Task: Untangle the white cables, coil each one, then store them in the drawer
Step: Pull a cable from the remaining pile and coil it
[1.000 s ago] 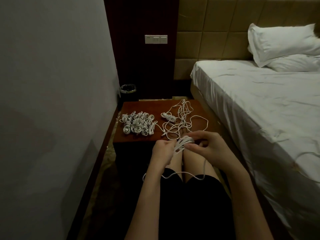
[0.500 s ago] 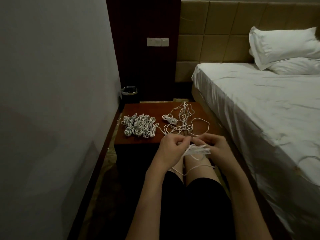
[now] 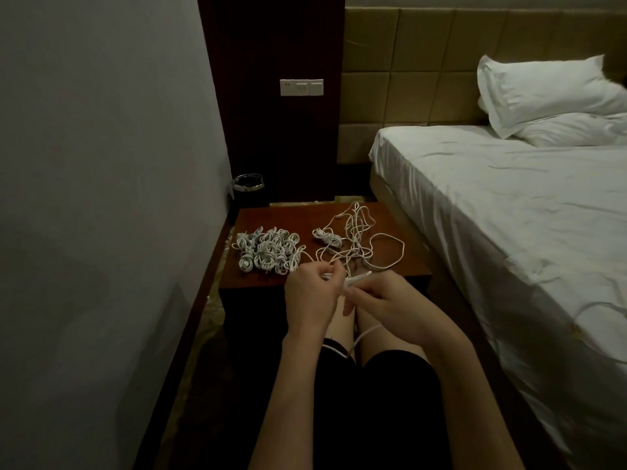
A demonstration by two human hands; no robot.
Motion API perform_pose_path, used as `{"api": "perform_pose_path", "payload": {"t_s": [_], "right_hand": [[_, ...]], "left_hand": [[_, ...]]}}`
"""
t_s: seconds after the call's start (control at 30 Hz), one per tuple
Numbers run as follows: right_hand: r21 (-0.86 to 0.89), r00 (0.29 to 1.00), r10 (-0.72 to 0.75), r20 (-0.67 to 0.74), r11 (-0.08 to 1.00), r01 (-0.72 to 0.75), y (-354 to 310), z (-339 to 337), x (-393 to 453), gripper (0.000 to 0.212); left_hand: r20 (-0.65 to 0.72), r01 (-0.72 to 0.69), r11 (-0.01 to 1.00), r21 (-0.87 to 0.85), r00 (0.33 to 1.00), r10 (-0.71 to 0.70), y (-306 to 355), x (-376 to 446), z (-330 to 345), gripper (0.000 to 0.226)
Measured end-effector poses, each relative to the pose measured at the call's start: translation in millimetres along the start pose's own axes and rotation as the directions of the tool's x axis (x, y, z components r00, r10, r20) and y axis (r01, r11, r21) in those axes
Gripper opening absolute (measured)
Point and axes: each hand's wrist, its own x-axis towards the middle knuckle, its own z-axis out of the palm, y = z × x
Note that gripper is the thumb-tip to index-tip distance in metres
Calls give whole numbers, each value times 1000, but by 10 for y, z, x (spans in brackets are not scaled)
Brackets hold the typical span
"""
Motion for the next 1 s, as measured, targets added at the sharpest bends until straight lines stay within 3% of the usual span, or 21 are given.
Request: {"api": "perform_pose_path", "payload": {"t_s": [0.17,0.23,0.3,0.37,0.47,0.57,0.67,0.77,0.87,1.0], "right_hand": [[-1,950,-97,-298,995,101,113,-29,8,29],[31,950,-76,-302,996,89,145,-65,21,26],[184,969,3,-246,982,43,196,-125,67,24],[356,973,78,-217,934,4,260,-172,157,29],[447,973,170,-157,890,-83,331,-80,302,22],[509,971,214,-107,851,-131,232,171,341,34],[216,979,132,-154,972,-97,50,369,230,43],[-61,970,-80,-228,996,68,-52,365,189,41],[-207,946,-212,-245,965,163,-33,168,297,38],[-230,929,-266,-257,950,209,23,-163,455,36]], "left_hand": [[193,-112,993,25,976,105,-17,65,-45,31],[291,-105,994,-38,950,111,-30,48,-32,33],[331,-77,989,-127,936,115,-39,18,-11,40],[326,-14,972,-234,941,92,-39,21,8,46],[266,48,933,-357,962,53,6,78,19,52],[85,35,941,-337,996,-7,62,180,-10,53],[-47,-38,994,-103,998,34,48,355,-80,57],[28,-96,986,135,995,93,19,452,-121,58],[161,-160,967,200,979,129,-26,439,-146,50],[234,-221,947,234,958,166,4,409,-212,48]]}}
